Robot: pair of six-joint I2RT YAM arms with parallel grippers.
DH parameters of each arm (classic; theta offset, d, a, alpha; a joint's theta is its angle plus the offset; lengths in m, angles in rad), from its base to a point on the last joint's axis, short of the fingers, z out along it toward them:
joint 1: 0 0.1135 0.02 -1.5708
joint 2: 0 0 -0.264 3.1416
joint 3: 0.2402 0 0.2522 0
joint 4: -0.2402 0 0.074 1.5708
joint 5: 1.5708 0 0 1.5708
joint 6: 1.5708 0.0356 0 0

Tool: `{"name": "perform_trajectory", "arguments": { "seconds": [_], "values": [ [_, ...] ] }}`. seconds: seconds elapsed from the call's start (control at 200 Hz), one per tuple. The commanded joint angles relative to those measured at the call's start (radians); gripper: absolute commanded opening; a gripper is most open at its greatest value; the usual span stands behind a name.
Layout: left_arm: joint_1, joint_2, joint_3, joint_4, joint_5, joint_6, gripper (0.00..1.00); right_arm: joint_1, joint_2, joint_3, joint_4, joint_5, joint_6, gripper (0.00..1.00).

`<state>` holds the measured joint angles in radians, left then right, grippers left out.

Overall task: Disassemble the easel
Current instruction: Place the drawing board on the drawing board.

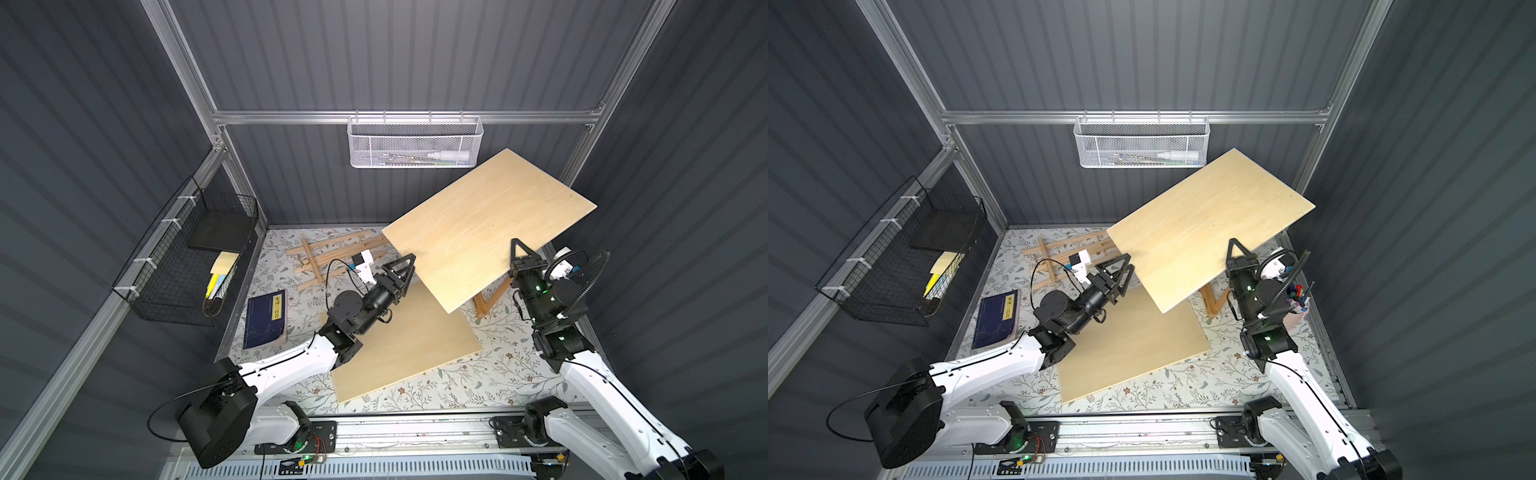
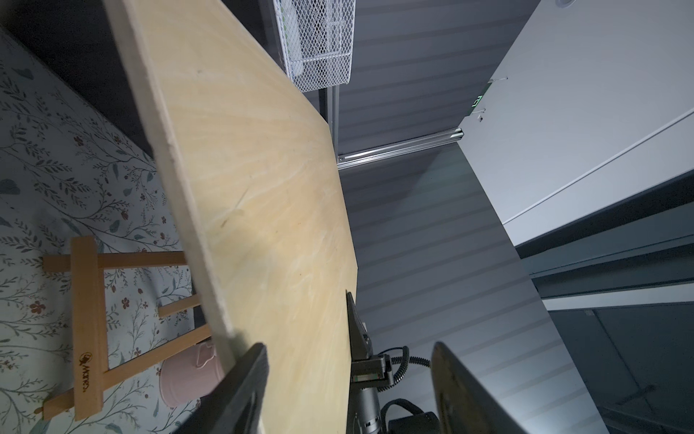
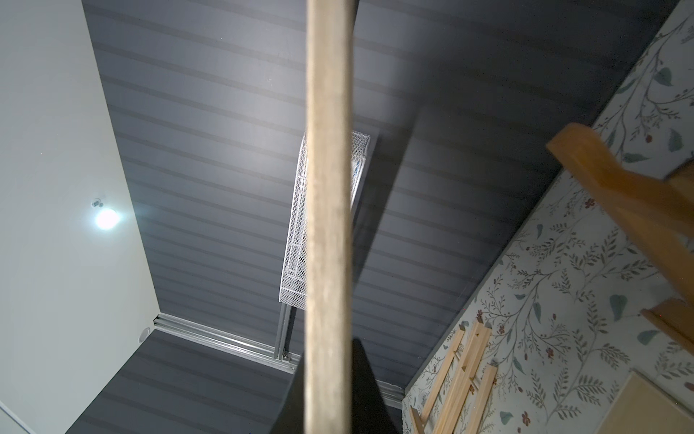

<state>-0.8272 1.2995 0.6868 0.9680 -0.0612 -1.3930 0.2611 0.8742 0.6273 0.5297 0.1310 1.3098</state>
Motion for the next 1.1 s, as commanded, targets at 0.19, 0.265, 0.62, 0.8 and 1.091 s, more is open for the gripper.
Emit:
{"name": "perform_trajectory", "arguments": {
  "seconds": [0.19, 0.265, 0.62, 0.8, 1.091],
  "values": [
    [-0.009, -0.038, 0.001, -0.115, -0.084, -0.003, 0.68, 0.004, -0.064, 0.047, 0.31, -0.003, 0.052, 0.0],
    [-0.009, -0.086, -0.039, -0.124, -0.109, -0.01, 0.71, 0.004, -0.066, 0.049, 0.302, 0.002, 0.045, 0.0],
    [-0.01, -0.009, 0.027, -0.126, -0.04, 0.014, 0.72, 0.0, -0.034, 0.042, 0.377, -0.002, 0.107, 0.0],
    [-0.01, 0.077, 0.082, 0.004, 0.042, 0.032, 0.69, 0.001, -0.033, 0.036, 0.377, -0.009, 0.124, 0.0],
    [-0.011, 0.053, 0.04, 0.215, 0.097, 0.072, 0.46, 0.001, -0.061, 0.002, 0.37, -0.001, 0.112, 0.0]
  ]
}}
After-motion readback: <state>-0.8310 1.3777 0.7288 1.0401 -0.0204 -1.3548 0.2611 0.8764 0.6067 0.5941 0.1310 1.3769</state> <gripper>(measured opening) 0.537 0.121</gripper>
